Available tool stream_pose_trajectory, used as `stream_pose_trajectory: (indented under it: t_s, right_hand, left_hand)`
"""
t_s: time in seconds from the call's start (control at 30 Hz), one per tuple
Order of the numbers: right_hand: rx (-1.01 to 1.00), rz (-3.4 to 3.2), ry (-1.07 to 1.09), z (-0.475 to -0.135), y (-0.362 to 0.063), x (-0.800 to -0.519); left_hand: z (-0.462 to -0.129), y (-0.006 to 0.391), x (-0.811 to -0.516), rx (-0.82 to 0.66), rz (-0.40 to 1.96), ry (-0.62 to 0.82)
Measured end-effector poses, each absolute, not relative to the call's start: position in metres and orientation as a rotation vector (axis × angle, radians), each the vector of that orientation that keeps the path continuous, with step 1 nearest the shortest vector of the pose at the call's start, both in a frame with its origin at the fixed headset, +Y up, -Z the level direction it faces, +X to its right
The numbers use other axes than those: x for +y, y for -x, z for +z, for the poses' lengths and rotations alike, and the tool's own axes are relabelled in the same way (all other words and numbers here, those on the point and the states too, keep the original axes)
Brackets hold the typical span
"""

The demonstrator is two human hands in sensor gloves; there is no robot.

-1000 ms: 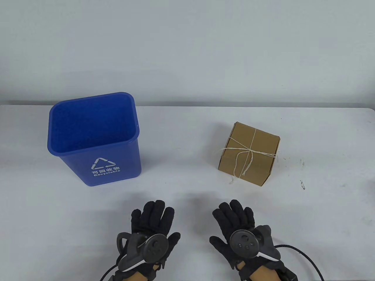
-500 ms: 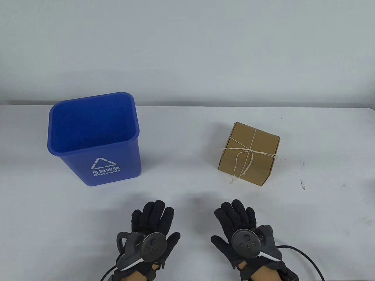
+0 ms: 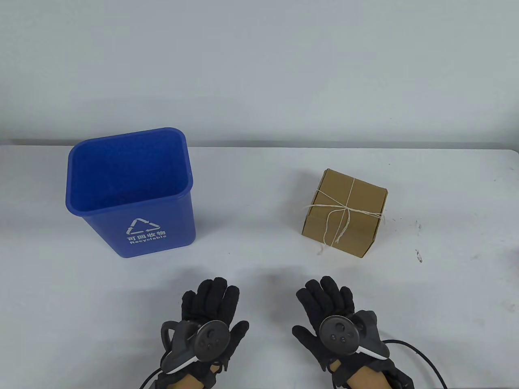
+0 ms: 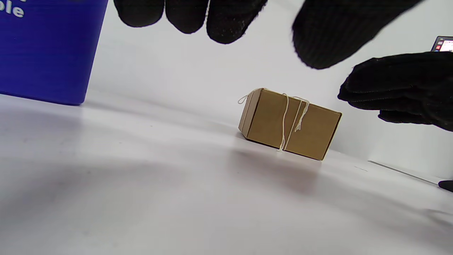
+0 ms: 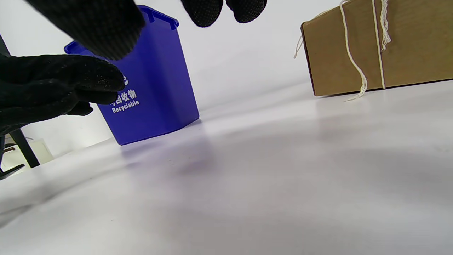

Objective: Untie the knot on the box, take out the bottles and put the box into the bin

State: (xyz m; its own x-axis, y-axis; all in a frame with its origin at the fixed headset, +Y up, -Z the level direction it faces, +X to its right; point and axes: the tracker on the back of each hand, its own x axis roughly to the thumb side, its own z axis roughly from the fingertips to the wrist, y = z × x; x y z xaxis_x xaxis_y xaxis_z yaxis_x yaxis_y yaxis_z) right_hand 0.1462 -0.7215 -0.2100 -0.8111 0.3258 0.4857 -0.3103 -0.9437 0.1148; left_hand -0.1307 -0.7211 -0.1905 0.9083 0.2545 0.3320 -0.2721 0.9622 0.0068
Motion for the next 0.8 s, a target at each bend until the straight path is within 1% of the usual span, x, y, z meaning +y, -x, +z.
stream_pose_trajectory:
  t_s: [0.33,0.53,0.8]
  right_hand:
    - [0.073,2.749,-0.681,-0.234,-0.155,-0.724]
    - [0.014,2.766,-0.601,-0.249,-0.166,-0.720]
    - [-0.129,2.814,-0.467,-0.290,-0.189,-0.709]
  left_hand:
    - [-0.191,0.132,-0.722,-0.336,0.301,-0.044]
    - [-0.196,0.135,-0.726,-0.323,0.310,-0.015]
    - [-0.197,0.133,-0.725,-0.326,0.299,-0.013]
